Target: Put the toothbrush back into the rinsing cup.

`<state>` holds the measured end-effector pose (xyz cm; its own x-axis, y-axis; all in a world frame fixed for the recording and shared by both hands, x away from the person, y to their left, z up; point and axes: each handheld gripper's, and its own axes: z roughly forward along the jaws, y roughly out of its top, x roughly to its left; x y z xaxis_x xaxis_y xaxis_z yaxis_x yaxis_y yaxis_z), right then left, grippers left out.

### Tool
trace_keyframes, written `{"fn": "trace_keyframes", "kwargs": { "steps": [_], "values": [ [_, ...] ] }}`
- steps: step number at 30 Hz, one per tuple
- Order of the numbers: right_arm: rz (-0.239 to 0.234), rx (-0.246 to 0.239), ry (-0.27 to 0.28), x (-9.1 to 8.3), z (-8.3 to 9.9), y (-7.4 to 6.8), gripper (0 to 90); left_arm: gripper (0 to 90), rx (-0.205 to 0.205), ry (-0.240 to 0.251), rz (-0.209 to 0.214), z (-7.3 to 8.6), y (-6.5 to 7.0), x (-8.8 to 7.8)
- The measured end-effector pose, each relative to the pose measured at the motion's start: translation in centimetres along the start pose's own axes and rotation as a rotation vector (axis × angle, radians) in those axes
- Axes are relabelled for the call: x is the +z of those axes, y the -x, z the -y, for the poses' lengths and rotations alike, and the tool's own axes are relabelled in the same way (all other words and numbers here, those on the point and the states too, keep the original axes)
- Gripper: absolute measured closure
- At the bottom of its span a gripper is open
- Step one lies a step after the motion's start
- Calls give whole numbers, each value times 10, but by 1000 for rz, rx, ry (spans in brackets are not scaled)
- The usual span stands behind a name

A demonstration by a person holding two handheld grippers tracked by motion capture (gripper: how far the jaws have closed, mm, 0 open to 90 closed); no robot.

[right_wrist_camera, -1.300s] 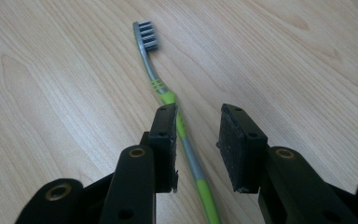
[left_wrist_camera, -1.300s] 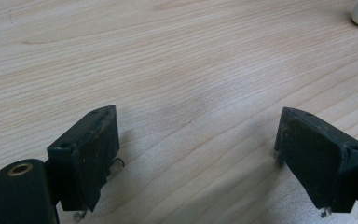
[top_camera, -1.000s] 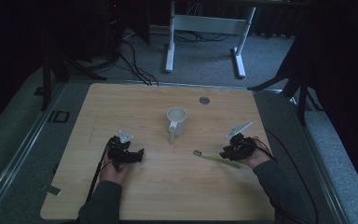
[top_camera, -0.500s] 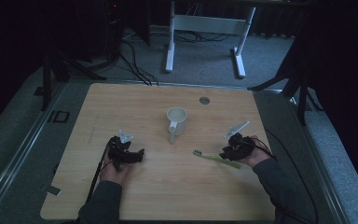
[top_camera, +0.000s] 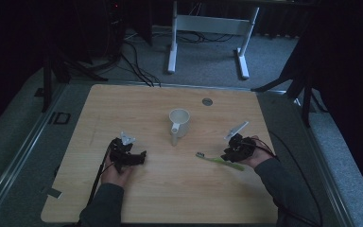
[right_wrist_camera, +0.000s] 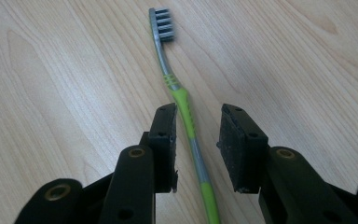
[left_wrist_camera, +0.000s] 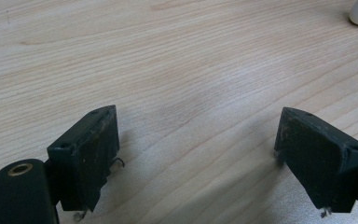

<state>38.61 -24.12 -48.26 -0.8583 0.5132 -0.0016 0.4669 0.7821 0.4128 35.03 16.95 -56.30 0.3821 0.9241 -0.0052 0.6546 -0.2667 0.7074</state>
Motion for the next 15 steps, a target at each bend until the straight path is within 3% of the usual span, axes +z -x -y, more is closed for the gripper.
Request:
{"fn": "trace_keyframes", "kwargs": {
  "steps": [15],
  "values": [
    [9,-53,-49,3,-11,-4,664,142,0,1,0,0,0,0]
  ]
}}
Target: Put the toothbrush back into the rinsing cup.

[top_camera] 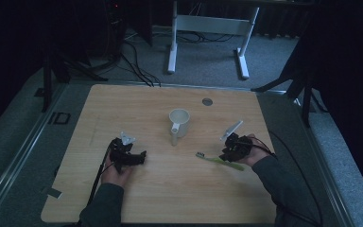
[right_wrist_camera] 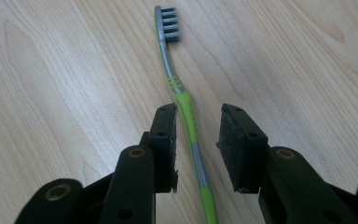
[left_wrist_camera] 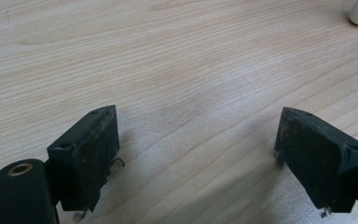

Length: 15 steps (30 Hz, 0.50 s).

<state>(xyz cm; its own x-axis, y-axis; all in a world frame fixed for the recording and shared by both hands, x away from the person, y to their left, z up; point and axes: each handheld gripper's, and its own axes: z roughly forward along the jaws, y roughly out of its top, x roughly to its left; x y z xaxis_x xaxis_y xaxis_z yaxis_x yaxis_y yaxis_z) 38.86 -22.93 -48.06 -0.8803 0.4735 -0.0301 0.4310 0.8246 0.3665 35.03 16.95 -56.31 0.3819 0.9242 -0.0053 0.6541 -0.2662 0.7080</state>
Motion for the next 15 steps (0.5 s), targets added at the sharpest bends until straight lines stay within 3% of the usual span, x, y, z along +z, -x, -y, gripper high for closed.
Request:
{"fn": "trace_keyframes", "kwargs": {
  "steps": [15],
  "values": [
    [6,-34,-46,3,-8,-5,663,143,0,0,0,0,0,0]
  ]
}}
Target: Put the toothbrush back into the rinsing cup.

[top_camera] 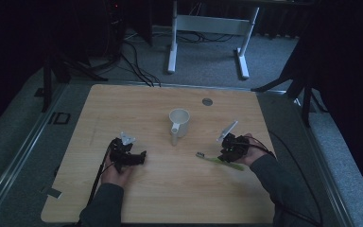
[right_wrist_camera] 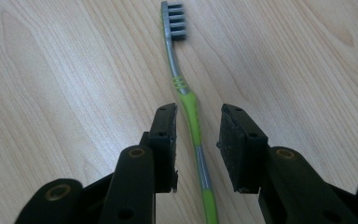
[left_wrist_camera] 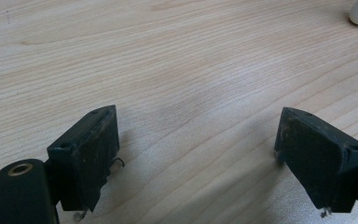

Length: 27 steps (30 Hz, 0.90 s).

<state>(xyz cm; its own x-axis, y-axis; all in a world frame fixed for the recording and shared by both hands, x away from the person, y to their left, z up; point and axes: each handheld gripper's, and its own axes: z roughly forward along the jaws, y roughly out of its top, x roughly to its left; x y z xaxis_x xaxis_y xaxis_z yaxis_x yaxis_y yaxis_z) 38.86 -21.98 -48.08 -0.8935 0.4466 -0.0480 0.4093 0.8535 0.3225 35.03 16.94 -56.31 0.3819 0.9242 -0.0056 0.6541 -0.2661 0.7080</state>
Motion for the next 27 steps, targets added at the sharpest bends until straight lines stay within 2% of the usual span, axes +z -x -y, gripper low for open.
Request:
{"fn": "trace_keyframes", "kwargs": {
  "steps": [27],
  "values": [
    [6,-73,-112,10,-14,-5,705,143,0,-1,0,0,0,0]
  ]
}}
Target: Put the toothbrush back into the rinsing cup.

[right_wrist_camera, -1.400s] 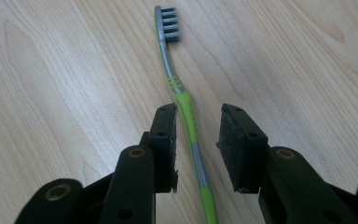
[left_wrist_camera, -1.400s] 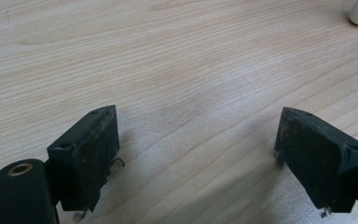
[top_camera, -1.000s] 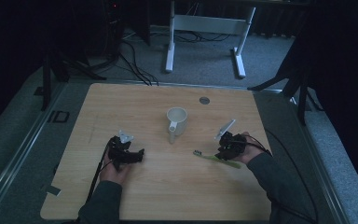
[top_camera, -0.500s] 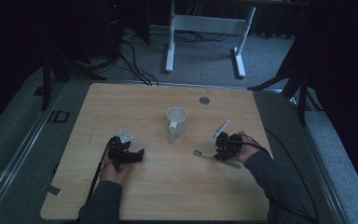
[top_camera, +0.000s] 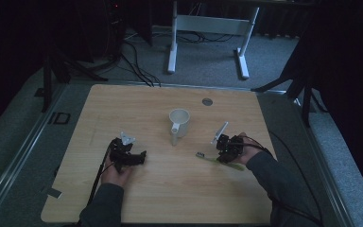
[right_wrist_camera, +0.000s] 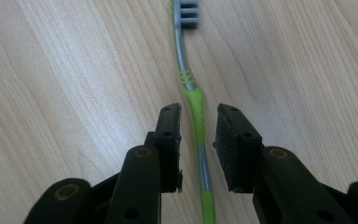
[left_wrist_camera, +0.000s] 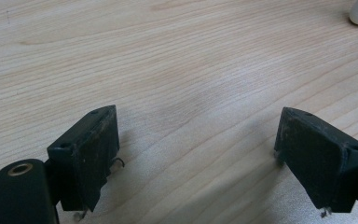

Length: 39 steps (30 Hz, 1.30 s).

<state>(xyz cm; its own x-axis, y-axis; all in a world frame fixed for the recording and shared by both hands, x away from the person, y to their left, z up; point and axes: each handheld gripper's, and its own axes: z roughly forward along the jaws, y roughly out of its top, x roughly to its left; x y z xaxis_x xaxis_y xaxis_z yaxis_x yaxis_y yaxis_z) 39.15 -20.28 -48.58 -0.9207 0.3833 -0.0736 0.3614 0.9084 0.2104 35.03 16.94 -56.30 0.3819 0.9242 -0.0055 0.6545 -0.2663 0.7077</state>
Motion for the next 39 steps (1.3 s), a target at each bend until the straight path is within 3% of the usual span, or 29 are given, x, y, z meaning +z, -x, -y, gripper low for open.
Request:
{"fn": "trace_keyframes", "kwargs": {
  "steps": [14,39],
  "values": [
    [7,-37,-67,4,-7,-1,726,142,0,0,0,0,0,0],
    [6,-62,-144,19,-12,1,764,142,0,0,0,0,0,0]
  ]
}}
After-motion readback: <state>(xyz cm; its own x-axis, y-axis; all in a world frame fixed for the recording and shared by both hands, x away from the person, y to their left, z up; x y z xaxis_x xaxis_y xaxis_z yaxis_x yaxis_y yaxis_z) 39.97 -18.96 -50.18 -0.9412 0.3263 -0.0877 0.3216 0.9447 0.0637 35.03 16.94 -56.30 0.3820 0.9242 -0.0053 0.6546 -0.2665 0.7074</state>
